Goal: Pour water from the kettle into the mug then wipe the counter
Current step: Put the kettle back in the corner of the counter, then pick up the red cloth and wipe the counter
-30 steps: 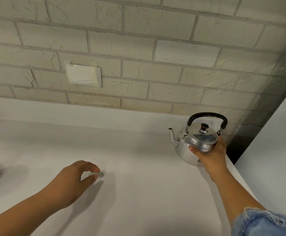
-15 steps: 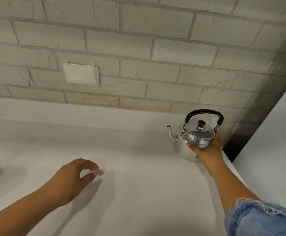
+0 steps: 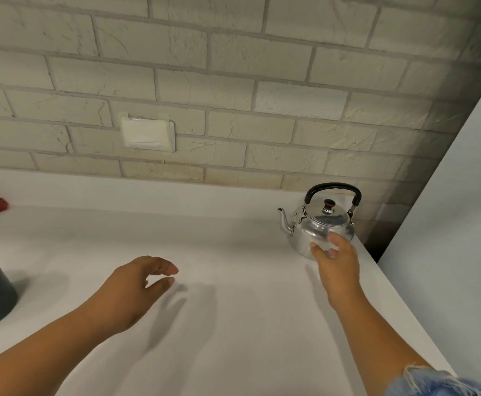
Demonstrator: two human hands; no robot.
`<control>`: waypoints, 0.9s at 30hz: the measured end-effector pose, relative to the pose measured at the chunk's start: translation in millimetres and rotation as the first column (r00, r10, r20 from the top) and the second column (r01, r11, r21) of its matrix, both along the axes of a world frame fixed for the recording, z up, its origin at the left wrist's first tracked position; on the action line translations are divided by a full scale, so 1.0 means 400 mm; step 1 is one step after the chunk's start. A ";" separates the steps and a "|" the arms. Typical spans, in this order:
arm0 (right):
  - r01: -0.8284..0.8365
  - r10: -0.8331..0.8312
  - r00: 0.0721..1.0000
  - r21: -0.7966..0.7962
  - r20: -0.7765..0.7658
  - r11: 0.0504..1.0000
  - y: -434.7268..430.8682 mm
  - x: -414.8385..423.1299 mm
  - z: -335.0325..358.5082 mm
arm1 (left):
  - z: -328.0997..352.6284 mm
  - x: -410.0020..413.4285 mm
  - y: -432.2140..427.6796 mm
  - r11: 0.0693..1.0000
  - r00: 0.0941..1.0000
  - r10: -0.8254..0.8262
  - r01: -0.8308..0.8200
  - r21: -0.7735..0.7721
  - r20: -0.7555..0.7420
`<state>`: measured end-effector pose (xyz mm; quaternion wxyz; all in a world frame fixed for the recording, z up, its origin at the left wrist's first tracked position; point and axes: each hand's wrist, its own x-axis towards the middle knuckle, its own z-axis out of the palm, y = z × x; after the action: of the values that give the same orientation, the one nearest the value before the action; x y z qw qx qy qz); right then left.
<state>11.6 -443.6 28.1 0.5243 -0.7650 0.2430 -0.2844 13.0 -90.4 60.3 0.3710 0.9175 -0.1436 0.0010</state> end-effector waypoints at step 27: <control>-0.480 0.483 0.875 0.073 -0.033 0.874 0.905 -0.155 0.202 | 0.172 -0.061 0.735 0.946 0.968 0.170 -0.109 -0.304 0.185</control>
<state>-50.5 -81.6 108.8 0.5961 -0.7914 0.0669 -0.1180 -11.5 203.8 129.2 0.4840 0.8554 -0.1143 0.1446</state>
